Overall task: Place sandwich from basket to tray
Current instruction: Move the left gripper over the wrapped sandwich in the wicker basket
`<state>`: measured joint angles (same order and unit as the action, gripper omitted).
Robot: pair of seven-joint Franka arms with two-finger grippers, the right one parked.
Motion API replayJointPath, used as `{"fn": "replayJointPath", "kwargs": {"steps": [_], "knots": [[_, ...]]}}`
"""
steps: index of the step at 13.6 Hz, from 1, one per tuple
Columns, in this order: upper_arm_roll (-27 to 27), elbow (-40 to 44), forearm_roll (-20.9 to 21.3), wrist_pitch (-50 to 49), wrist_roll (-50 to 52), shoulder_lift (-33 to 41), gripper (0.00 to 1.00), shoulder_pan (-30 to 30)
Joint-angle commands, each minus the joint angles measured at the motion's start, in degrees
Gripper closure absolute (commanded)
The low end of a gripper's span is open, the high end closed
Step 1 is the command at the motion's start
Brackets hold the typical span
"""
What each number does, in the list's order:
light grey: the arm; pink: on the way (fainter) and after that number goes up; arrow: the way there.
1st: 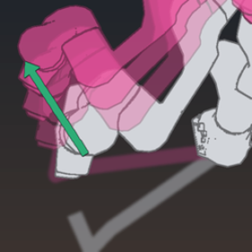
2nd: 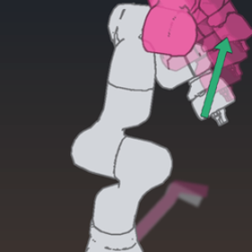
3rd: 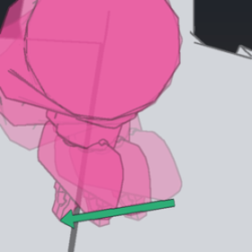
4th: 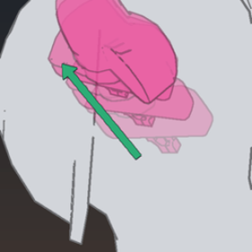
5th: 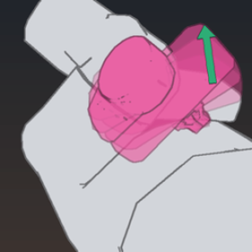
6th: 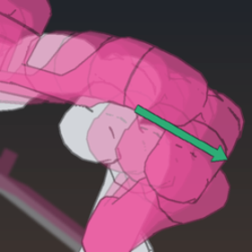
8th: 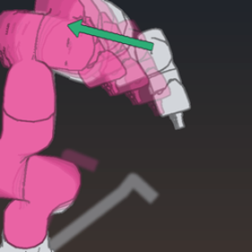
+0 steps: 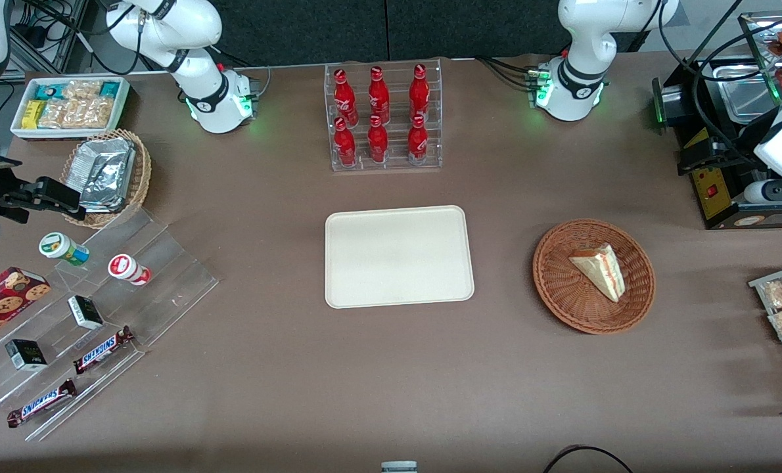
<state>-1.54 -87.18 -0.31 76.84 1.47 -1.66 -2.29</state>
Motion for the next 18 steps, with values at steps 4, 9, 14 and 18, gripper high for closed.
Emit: {"fn": "replayJointPath", "kwargs": {"steps": [4,9,14,18], "knots": [[0.49,0.44,2.59,0.77,1.26,-0.62,0.00,0.35],[0.31,-9.21,2.77,14.88,1.61,-1.93,0.00,0.27],[-3.11,-25.64,0.41,36.23,3.62,-1.68,0.00,0.35],[-3.11,-35.66,-4.42,52.76,17.65,-2.73,0.00,-0.08]]}}
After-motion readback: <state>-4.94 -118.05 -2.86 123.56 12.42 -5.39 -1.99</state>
